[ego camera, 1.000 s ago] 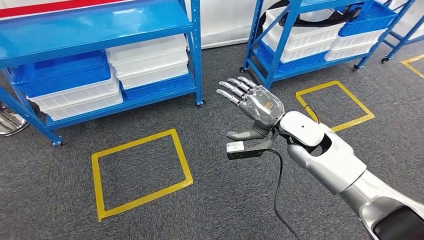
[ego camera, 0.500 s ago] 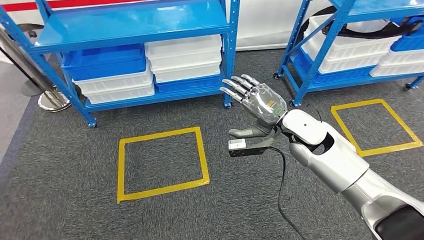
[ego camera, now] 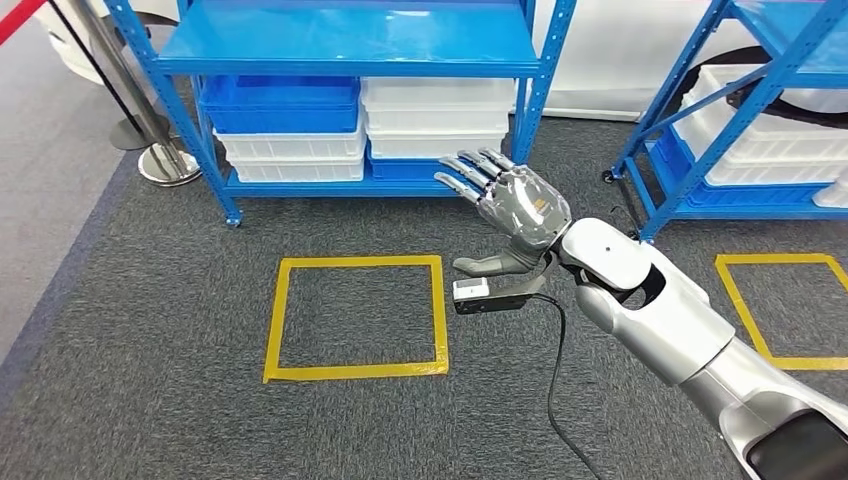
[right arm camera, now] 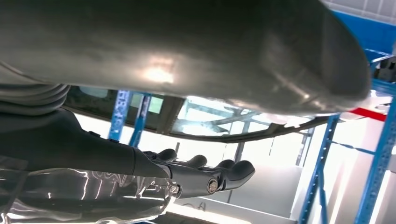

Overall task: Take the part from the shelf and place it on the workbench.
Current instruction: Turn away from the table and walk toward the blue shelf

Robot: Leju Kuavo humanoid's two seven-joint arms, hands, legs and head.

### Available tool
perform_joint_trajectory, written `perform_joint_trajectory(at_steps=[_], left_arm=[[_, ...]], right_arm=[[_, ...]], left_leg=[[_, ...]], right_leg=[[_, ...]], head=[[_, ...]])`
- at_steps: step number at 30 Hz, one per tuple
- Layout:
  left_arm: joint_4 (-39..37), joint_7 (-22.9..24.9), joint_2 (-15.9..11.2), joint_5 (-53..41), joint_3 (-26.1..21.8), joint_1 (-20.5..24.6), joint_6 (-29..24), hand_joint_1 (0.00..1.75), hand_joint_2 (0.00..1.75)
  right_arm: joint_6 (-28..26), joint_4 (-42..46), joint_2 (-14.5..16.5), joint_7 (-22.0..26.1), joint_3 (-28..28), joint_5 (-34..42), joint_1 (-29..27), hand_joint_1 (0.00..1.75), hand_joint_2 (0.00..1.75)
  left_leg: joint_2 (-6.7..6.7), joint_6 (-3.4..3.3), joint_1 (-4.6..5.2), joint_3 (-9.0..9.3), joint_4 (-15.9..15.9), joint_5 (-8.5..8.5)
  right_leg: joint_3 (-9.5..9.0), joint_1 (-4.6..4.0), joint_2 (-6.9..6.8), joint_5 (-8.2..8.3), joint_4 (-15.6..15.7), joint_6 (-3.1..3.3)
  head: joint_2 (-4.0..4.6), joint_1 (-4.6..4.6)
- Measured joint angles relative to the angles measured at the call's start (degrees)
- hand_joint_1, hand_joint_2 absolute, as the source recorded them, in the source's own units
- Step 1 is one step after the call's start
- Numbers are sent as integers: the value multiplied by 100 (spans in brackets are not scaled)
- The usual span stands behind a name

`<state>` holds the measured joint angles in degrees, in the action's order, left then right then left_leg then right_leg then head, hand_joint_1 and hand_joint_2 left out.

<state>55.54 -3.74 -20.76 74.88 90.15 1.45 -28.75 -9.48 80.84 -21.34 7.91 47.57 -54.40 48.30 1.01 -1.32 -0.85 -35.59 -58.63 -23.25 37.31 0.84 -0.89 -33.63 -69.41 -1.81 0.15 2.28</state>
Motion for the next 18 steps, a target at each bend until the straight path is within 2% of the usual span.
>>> perform_joint_trajectory(at_steps=[1,2,3,4,6,7,8,10,11,12,13,14,15,16,17,18], left_arm=[[0,-3,0,-1,-1,3,3,0,0],[0,-4,0,-1,-1,2,3,0,0],[0,-4,1,-2,-1,0,3,0,0],[0,-4,1,-4,0,-2,3,0,0],[0,-3,5,-10,1,-1,3,0,0],[0,-1,7,-16,1,0,1,0,0],[0,3,9,-23,0,0,0,0,0],[0,12,10,-36,-1,-12,-3,0,0],[0,16,9,-40,0,-20,-4,0,0],[0,20,9,-42,1,-25,-5,0,0],[0,25,7,-43,2,-22,-8,0,0],[0,30,9,-46,2,-18,-11,0,0],[0,35,9,-50,2,-13,-13,0,0],[0,38,9,-56,1,-9,-14,0,0],[0,42,9,-63,1,-9,-15,0,0],[0,46,9,-68,2,-11,-18,0,0]], right_arm=[[1,-5,-8,-1,-1,0,-20,0,0],[2,-7,-11,-3,-1,0,-40,0,0],[3,-7,-13,-8,-1,0,-54,0,0],[3,-5,-13,-14,-1,0,-58,0,0],[4,-2,-14,-31,-1,0,-45,0,0],[5,-1,-15,-39,-2,0,-39,0,0],[7,2,-17,-46,-2,0,-37,0,0],[9,8,-17,-51,-3,0,-37,0,0],[9,12,-13,-50,-3,0,-36,0,0],[10,17,-9,-49,-3,-1,-33,0,0],[11,20,-8,-49,-3,-1,-31,0,0],[13,23,-9,-49,-4,-2,-34,0,0],[13,25,-13,-49,-4,-2,-39,0,0],[12,25,-16,-49,-5,-2,-46,0,0],[9,25,-16,-49,-4,-2,-58,0,0],[7,25,-16,-49,-4,1,-66,0,0]], left_leg=[[67,-10,8,-2,-1,1],[141,-14,15,-3,-2,2],[217,-14,21,0,-4,3],[292,-13,24,6,-5,3],[434,5,29,3,-17,5],[498,27,27,-12,-23,10],[560,57,21,-34,-25,17],[681,129,7,-73,-10,38],[646,162,15,-90,-31,24],[529,196,28,-130,-121,-40],[358,228,39,-217,-320,-166],[163,258,32,-355,-635,-343],[38,289,17,-534,-1017,-530],[-24,315,-3,-700,-1362,-667],[-53,339,-22,-792,-1557,-707],[-70,360,-37,-778,-1548,-643]], right_leg=[[174,-4,36,-92,-305,7],[275,-6,55,-80,-448,18],[273,-6,73,43,-382,37],[165,-7,120,254,-106,64],[-159,-5,373,644,647,132],[-275,-6,473,742,914,152],[-327,-12,529,766,1047,164],[-348,-13,421,763,1102,176],[-372,-1,351,772,1133,192],[-400,15,275,780,1167,218],[-427,31,196,785,1198,244],[-446,22,120,780,1208,265],[-452,14,46,771,1209,283],[-454,7,-24,763,1206,286],[-458,5,-93,753,1204,282],[-463,7,-147,742,1200,271]], head=[[0,-1],[0,-1],[0,-1],[0,-1],[0,0],[0,0],[0,0],[0,0],[0,1],[0,2],[0,2],[0,3],[0,2],[0,3],[0,2],[0,2]])
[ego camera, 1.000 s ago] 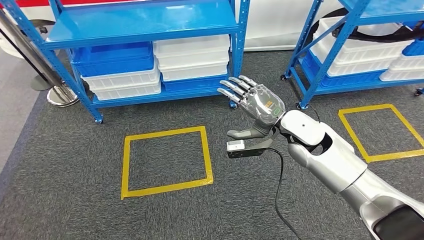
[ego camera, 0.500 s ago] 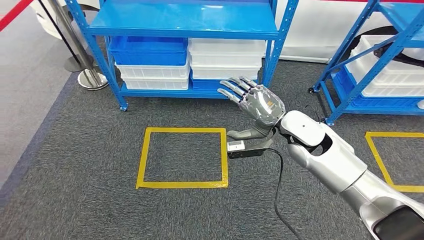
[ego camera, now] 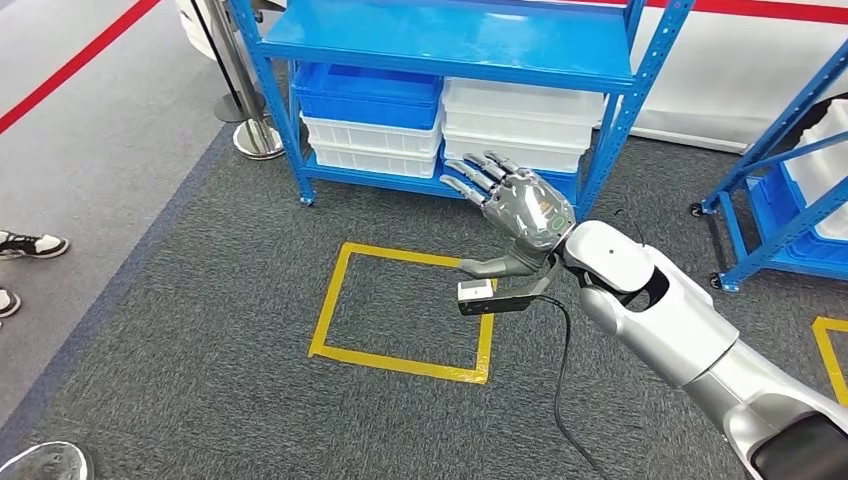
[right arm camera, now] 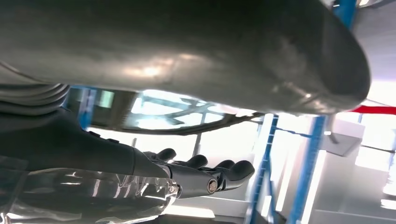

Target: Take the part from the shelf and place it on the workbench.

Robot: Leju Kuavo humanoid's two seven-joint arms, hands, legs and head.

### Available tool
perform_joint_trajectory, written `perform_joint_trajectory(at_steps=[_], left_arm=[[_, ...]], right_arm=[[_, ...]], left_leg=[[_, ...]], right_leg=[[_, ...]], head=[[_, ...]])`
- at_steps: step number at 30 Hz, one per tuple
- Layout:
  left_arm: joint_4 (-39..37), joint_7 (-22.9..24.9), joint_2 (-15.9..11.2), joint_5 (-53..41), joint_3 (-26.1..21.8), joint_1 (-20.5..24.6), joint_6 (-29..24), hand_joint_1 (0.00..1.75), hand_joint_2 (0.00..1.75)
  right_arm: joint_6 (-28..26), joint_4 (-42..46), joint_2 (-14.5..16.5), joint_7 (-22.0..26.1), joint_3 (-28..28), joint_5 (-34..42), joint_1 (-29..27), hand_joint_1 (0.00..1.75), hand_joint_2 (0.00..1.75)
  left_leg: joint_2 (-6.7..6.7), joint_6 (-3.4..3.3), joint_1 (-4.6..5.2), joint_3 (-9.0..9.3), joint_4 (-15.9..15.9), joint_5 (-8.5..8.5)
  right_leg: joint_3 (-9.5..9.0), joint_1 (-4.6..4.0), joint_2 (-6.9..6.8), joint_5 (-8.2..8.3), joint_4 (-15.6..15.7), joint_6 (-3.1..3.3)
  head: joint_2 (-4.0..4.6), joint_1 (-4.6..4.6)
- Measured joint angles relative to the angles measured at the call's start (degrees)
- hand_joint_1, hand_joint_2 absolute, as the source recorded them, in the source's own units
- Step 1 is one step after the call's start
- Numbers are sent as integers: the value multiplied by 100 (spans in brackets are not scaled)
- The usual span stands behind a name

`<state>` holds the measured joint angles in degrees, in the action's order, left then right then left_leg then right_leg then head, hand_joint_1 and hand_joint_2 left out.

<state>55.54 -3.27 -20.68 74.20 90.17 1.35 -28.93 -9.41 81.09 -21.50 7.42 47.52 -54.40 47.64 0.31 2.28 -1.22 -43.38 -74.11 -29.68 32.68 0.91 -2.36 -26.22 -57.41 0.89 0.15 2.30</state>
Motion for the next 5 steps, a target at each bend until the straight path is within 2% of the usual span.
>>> perform_joint_trajectory(at_steps=[1,3,4,5], left_arm=[[0,8,0,-2,1,-3,-5,0,0],[0,30,0,-11,1,-8,-12,0,0],[0,39,0,-22,1,-8,-10,0,0],[0,43,0,-29,0,-7,-9,0,0]], right_arm=[[-1,0,0,-1,0,4,-6,0,0],[-8,1,1,-3,-2,21,-6,0,0],[-15,-3,1,-2,-6,31,-6,0,0],[-19,-4,2,-1,-8,36,-7,0,0]], left_leg=[[-16,15,-14,133,240,158],[-79,9,-22,557,1001,481],[-101,-24,-14,713,1290,562],[-119,-42,-8,792,1432,586]], right_leg=[[-10,4,-42,-16,-9,-20],[-23,0,-112,-62,-47,-80],[-21,-10,-140,-82,-69,-113],[-19,-17,-159,-94,-82,-130]], head=[[0,0],[0,-1],[0,-1],[0,-1]])
